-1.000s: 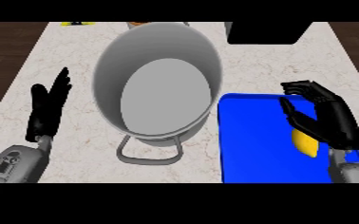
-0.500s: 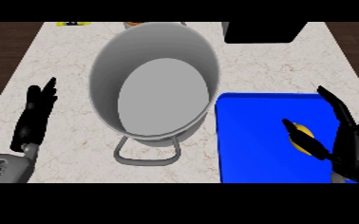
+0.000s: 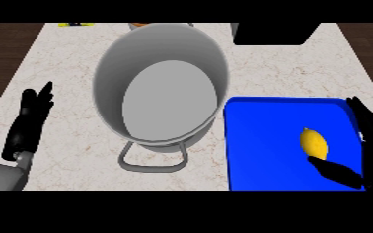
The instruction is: Pick the lemon from the tray and place it in the pot
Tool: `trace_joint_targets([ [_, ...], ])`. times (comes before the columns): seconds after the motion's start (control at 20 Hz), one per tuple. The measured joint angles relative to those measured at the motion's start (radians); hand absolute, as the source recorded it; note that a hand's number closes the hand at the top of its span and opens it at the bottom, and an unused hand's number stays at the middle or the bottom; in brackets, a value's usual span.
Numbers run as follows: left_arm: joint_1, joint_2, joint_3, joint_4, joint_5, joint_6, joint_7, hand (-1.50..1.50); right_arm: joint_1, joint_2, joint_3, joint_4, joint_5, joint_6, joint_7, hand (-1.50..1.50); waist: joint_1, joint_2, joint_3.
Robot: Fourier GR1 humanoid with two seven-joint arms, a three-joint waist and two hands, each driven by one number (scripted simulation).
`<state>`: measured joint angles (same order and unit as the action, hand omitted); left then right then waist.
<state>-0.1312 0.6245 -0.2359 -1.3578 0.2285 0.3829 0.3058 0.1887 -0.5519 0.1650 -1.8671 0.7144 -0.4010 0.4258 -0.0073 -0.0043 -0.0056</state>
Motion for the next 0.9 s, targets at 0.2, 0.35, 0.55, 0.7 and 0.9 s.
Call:
trace_joint_targets([
  [0.2, -0.001, -0.013, -0.010, -0.004, -0.019, 0.012, 0.004, 0.00, -0.002, -0.061, 0.037, -0.107, 0.031, 0.224, 0.212, -1.50, 0.003, 0.002, 0.000],
  [0.35, -0.011, -0.015, -0.012, -0.013, -0.022, 0.007, 0.018, 0.00, -0.028, -0.076, 0.073, -0.163, 0.007, 0.396, 0.367, -1.50, 0.012, 0.004, 0.000],
  [0.55, 0.001, -0.015, -0.003, -0.024, -0.024, -0.003, 0.017, 0.00, -0.107, -0.065, 0.094, -0.213, -0.089, 0.599, 0.536, -1.50, 0.020, 0.005, 0.002],
  [0.7, 0.014, -0.021, 0.006, -0.027, -0.033, -0.011, 0.013, 0.00, -0.157, -0.038, 0.108, -0.212, -0.120, 0.663, 0.592, -1.50, 0.019, 0.005, 0.003],
  [0.9, 0.008, -0.025, 0.024, -0.031, -0.045, -0.019, 0.030, 0.00, -0.167, -0.013, 0.107, -0.185, -0.117, 0.687, 0.610, -1.50, 0.013, 0.004, 0.004],
])
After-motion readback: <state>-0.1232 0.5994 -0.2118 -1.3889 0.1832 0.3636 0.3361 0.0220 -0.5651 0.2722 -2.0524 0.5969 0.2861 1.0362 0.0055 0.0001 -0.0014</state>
